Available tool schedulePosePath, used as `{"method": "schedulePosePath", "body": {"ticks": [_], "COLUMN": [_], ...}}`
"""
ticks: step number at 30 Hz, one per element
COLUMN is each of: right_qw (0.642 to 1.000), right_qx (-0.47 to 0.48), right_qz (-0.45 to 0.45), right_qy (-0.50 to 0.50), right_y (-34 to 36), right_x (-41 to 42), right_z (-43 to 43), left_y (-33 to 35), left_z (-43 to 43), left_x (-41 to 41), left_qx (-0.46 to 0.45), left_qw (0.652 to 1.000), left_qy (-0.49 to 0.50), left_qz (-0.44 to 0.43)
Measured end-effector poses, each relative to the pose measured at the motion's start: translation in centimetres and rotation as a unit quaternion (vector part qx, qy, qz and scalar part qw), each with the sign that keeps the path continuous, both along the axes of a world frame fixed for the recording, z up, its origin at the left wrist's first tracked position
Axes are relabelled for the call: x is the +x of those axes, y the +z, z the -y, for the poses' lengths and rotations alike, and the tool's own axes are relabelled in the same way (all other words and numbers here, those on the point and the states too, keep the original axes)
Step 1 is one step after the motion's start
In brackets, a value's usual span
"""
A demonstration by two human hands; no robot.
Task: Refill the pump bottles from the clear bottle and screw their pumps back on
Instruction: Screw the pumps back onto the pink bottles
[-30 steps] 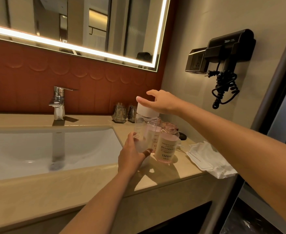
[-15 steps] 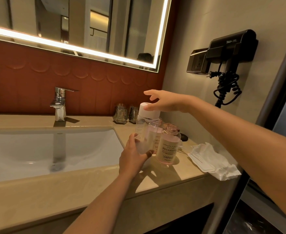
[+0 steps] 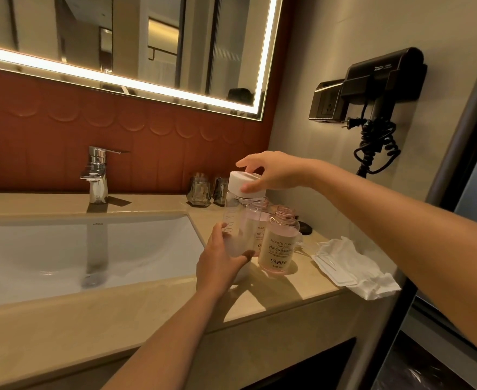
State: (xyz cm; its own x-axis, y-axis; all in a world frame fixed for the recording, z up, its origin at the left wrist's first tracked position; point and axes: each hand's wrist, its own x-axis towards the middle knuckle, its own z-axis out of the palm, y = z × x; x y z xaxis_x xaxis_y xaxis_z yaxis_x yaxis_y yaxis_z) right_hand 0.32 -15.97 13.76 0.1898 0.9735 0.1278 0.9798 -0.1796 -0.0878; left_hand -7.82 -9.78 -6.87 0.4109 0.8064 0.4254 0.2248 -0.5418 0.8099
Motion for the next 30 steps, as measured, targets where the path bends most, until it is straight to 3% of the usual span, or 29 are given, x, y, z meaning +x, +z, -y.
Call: {"method": "schedulePosePath", "body": {"ticks": [5,7,10,12,21,23,26,30], "right_qw": [0.972,0.980,0.999,0.998,0.987,0.993,0.999,0.999], "right_qx": [0.107,0.107,-0.002,-0.017,0.015,0.002,-0.031,-0.006], "right_qz": [0.196,0.146,-0.014,-0.055,0.132,0.078,-0.038,0.028], "right_qy": [-0.076,-0.085,-0.044,-0.016,-0.085,-0.086,-0.010,0.028], "right_y": [-1.2,-0.3,0.7,0.5,-0.6,-0.2,0.1,-0.4], "right_x": [-0.5,-0.2,0.3,0.2,-0.1,0.2,0.4,0.6], "right_z": [-0.7,-0.5,-0.1,-0.1,-0.7,-0.6,-0.2,-0.8], "left_y": [-0.1,-0.1,-0.2,-0.2,-0.1,-0.1,-0.1,-0.1], "left_z": [-0.1,-0.2,-0.2,-0.2,-0.1,-0.1,-0.1,0.0], "left_x": [0.0,0.1,0.1,0.1,-0.1,-0.1,-0.1,-0.1], "left_qx": [0.002,0.004,0.009,0.009,0.007,0.010,0.008,0.007], "left_qw": [1.000,1.000,1.000,1.000,1.000,1.000,1.000,1.000], "left_qy": [-0.001,0.000,0.002,0.001,-0.001,-0.004,-0.001,0.000], "left_qz": [-0.001,0.000,0.000,0.003,0.002,0.003,0.004,0.010]}}
